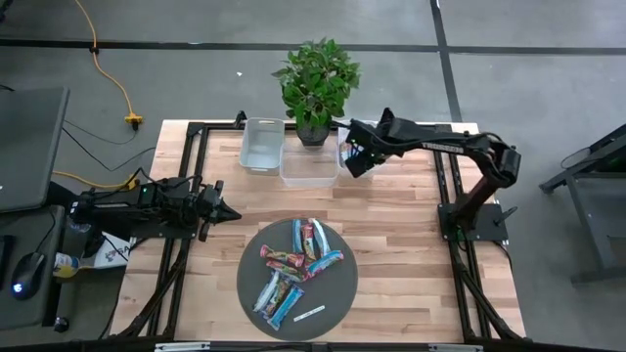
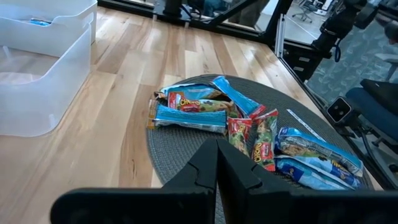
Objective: Pick and place Granola Bars by type
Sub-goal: Put the red granola bar into the transparent bin
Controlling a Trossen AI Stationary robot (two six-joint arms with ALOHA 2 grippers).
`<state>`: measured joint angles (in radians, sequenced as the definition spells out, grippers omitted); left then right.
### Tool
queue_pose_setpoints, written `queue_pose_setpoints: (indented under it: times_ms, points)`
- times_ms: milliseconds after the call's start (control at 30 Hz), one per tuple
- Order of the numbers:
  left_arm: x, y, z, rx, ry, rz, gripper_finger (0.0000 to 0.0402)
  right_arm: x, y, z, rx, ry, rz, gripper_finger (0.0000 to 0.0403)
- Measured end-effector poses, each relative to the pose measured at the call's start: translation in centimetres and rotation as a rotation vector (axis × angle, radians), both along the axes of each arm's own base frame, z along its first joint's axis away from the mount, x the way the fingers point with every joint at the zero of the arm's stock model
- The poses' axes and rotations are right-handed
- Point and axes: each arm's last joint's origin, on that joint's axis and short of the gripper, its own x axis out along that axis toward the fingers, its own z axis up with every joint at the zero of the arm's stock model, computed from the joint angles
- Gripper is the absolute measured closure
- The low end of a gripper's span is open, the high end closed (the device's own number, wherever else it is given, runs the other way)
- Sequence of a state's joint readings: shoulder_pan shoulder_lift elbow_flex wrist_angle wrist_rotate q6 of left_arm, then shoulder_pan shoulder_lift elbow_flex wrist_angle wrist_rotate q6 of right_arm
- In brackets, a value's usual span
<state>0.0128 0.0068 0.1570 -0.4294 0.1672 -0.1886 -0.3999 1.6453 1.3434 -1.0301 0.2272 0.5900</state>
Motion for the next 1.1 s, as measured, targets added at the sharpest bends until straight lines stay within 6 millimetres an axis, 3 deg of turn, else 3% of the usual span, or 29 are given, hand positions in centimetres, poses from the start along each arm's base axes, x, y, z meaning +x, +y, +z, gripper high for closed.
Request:
queue_pose_setpoints:
  times_ms: [600, 1100]
  points:
    - [0.0, 0.0, 0.0, 0.0, 0.0, 0.001, 0.0401, -2.3, 6.8, 4.6, 0.102, -0.086, 0.242, 0.0281]
    - [0.0, 0.0, 0.0, 0.001, 0.0, 0.002, 0.0401, -1.8, 15.2, 5.0, 0.128, -0.097, 0.661, 0.0281]
